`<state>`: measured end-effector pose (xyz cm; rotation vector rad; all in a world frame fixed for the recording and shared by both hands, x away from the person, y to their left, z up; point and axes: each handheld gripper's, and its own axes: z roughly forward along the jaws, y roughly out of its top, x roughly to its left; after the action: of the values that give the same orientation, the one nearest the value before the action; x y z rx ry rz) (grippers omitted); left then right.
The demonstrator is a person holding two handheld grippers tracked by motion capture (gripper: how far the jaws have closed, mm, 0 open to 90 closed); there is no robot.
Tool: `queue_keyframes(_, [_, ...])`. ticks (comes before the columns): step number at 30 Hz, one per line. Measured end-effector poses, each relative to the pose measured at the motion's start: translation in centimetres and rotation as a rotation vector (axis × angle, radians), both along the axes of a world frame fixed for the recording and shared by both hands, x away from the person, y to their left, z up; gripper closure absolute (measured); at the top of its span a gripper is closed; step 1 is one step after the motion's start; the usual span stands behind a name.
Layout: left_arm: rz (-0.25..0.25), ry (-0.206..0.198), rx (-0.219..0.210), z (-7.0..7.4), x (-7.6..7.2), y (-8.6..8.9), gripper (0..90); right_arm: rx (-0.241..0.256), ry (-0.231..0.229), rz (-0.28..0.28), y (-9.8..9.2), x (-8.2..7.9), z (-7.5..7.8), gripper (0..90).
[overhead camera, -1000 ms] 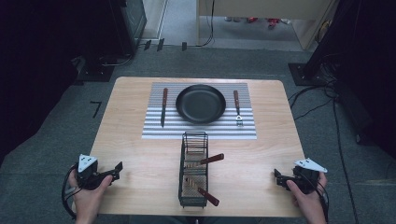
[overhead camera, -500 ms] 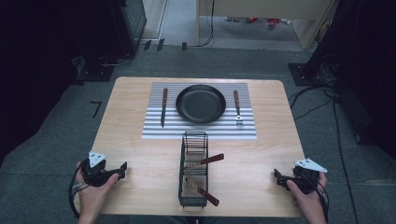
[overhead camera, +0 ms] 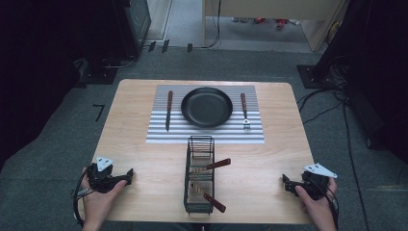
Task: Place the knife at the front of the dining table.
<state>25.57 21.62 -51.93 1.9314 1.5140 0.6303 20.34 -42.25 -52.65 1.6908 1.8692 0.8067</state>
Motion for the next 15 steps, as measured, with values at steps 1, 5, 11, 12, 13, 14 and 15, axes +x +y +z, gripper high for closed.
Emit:
queue_keyframes(1, [0.001, -0.001, -0.001, -0.01, 0.01, -0.01, 0.0, 0.000, 0.000, 0.000, 0.00, 0.00, 0.00, 0.0])
queue_keyframes(5, [0.001, -0.001, -0.001, -0.01, 0.01, 0.00, 0.0, 0.000, 0.000, 0.000, 0.00, 0.00, 0.00, 0.0])
queue_keyframes(11, [0.009, 0.000, 0.000, 0.00, 0.07, -0.06, 0.0, 0.000, 0.000, 0.000, 0.00, 0.00, 0.00, 0.0])
queue_keyframes(12, [0.010, 0.000, 0.000, 0.00, 0.08, -0.06, 0.0, 0.000, 0.000, 0.000, 0.00, 0.00, 0.00, 0.0])
queue_keyframes(13, [0.010, 0.000, 0.000, 0.00, 0.08, -0.06, 0.0, 0.000, 0.000, 0.000, 0.00, 0.00, 0.00, 0.0])
queue_keyframes(14, [0.010, 0.000, 0.000, 0.00, 0.08, -0.06, 0.0, 0.000, 0.000, 0.000, 0.00, 0.00, 0.00, 0.0])
queue_keyframes(15, [0.010, 0.000, 0.000, 0.00, 0.08, -0.06, 0.0, 0.000, 0.000, 0.000, 0.00, 0.00, 0.00, 0.0])
